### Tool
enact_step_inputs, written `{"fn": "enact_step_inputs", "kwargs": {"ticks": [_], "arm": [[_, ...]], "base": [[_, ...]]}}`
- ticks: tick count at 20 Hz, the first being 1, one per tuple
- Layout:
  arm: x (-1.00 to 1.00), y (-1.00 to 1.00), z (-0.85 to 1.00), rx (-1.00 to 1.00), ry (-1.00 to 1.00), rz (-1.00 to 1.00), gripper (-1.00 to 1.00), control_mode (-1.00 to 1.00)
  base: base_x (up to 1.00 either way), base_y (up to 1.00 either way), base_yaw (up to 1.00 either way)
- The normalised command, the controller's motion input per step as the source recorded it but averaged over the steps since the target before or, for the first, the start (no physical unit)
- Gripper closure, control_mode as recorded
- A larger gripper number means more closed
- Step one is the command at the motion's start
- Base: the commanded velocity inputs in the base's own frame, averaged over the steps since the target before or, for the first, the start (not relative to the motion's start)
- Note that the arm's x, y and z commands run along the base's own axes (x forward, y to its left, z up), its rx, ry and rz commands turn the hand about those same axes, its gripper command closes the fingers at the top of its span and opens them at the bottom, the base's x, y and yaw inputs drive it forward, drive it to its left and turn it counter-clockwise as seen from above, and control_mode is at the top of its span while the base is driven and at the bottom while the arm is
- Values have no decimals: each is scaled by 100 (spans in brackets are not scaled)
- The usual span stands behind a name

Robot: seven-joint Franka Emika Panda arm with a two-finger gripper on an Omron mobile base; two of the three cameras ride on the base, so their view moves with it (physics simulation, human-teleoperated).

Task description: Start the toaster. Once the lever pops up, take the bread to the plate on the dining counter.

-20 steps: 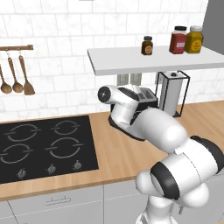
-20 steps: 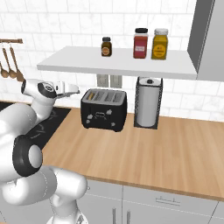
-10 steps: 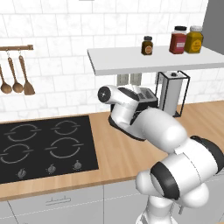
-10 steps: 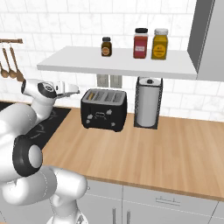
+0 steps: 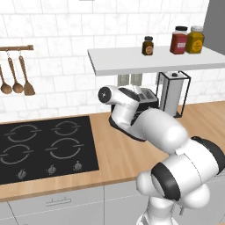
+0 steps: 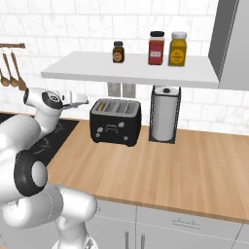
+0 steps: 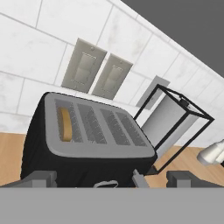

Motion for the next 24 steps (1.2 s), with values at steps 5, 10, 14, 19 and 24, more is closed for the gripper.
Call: {"fn": "enact_step_inputs", "kwargs": {"ticks": [5,10,14,19,24], "arm": [[0,0,0,0,0,0,-100,-100],[0,0,0,0,0,0,-100,-100],[0,0,0,0,0,0,-100,-100],[0,0,0,0,0,0,-100,-100],[0,0,0,0,0,0,-100,-100]], "base": [[0,0,0],[0,0,0],[0,0,0],[0,0,0],[0,0,0]]}}
